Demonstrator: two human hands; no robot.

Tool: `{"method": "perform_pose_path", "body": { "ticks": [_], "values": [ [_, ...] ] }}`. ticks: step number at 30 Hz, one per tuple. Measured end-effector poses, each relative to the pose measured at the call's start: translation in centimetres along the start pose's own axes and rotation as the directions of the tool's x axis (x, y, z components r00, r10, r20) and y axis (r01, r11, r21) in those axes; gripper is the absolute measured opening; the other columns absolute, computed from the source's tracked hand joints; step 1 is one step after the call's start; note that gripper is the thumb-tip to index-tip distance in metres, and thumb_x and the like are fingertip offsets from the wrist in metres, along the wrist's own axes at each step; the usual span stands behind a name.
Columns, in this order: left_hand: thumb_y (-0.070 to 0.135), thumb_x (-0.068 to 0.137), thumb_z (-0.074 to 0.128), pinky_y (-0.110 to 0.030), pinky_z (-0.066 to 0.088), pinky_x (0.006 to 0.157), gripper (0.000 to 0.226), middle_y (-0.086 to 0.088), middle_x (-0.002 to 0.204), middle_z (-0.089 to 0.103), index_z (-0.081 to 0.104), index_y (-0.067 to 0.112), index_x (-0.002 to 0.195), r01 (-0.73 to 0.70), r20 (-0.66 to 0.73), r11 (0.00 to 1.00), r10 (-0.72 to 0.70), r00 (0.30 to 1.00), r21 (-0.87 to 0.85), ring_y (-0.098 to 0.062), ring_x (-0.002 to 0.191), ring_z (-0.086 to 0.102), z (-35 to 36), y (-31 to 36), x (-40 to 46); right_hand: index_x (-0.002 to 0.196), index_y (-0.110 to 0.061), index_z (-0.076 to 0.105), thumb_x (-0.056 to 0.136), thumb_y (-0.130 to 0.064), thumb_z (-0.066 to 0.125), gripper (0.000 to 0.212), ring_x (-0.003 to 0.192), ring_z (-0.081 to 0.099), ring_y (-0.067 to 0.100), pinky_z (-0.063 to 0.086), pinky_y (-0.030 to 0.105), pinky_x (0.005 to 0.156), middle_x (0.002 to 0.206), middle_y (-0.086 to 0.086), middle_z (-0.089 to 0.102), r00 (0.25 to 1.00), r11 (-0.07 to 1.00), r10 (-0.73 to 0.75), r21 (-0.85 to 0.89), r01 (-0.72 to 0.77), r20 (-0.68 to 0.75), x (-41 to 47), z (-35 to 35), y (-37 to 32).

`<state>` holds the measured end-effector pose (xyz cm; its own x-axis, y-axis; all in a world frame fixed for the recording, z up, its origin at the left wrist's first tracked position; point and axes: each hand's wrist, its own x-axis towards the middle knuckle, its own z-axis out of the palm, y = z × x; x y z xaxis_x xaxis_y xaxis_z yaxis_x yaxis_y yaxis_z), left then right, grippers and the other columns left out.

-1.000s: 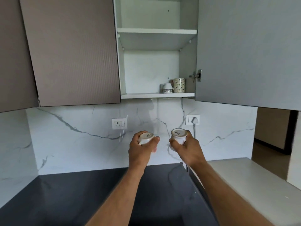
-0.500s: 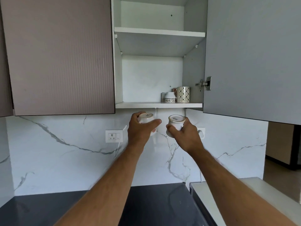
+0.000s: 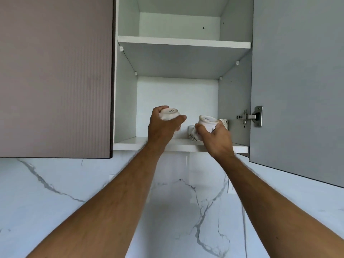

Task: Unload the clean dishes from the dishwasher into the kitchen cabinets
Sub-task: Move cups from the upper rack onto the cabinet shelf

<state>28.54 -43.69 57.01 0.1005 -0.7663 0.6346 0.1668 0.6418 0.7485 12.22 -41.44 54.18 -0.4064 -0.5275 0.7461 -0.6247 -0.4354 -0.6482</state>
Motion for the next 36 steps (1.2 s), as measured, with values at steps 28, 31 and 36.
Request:
{"method": "perform_pose_path", "body": {
  "ticks": [28,31,36],
  "values": [
    [0.031,0.048,0.096,-0.038,0.053,0.098,0.063,-0.008,0.111,0.073,0.069,0.011,0.102,0.324,0.259,0.678,-0.61,0.749,0.659,-0.023,0.105,0.067,3.0,-7.3,15.4,0.063,-0.012,0.057,0.071,-0.034,0.08,0.033,0.055,0.058,0.021,0.058,0.03,0.069,0.062,0.003,0.058,0.93,0.925,0.229,-0.362,-0.116,0.288,18.1,11.5,-1.3],
    [0.026,0.059,0.094,-0.033,0.054,0.093,0.056,-0.006,0.108,0.072,0.069,0.011,0.107,0.313,0.291,0.684,-0.616,0.732,0.659,-0.021,0.104,0.067,2.7,-8.0,16.0,0.068,-0.009,0.06,0.068,-0.03,0.084,0.031,0.059,0.064,0.023,0.06,0.031,0.07,0.068,0.005,0.064,0.911,0.911,0.253,-0.398,-0.111,0.324,18.5,12.7,0.3],
    [0.022,0.07,0.088,-0.028,0.056,0.079,0.039,-0.003,0.097,0.073,0.068,0.012,0.102,0.311,0.348,0.718,-0.611,0.711,0.623,-0.015,0.09,0.068,2.4,-8.3,16.1,0.078,-0.006,0.067,0.068,-0.031,0.086,0.033,0.063,0.068,0.025,0.06,0.032,0.076,0.065,0.008,0.066,0.88,0.876,0.295,-0.473,-0.095,0.372,18.8,13.6,1.4]
  ]
}}
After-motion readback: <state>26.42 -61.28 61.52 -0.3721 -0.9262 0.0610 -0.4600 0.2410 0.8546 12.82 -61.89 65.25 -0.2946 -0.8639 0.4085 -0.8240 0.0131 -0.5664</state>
